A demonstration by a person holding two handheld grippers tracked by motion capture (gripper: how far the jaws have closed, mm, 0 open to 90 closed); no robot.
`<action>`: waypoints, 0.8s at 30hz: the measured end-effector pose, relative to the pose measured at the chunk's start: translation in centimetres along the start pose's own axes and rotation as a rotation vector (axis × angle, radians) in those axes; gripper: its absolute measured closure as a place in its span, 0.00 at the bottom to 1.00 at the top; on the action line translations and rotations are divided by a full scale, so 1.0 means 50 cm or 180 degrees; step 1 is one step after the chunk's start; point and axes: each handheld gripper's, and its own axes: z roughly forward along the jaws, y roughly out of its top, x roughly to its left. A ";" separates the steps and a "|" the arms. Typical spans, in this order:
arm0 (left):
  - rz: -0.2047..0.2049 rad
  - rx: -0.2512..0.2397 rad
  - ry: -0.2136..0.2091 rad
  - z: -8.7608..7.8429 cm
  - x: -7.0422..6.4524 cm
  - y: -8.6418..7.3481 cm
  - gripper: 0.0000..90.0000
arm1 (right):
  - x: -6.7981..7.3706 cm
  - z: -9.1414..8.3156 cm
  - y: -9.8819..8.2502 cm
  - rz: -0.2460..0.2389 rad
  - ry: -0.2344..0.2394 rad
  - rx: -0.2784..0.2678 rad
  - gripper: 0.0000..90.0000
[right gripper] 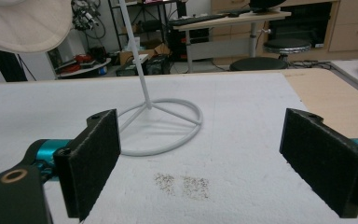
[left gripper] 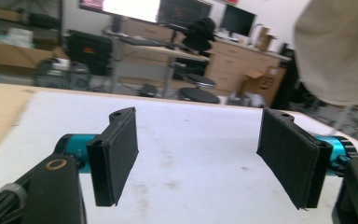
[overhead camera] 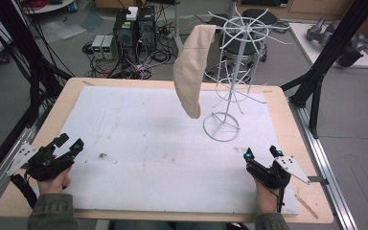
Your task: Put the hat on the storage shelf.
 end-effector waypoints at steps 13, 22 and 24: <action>0.0101 -0.0252 0.0758 -0.043 0.008 -0.002 0.31 | -0.002 -0.001 0.000 0.0035 0.0006 0.0011 0.13; 0.0242 -0.0220 0.0972 -0.045 -0.005 -0.002 0.31 | -0.004 -0.001 0.000 0.0016 -0.0006 0.0013 0.13; 0.0257 -0.0218 0.0961 -0.043 -0.007 -0.002 0.31 | -0.005 -0.001 0.000 0.0026 -0.0006 0.0015 0.13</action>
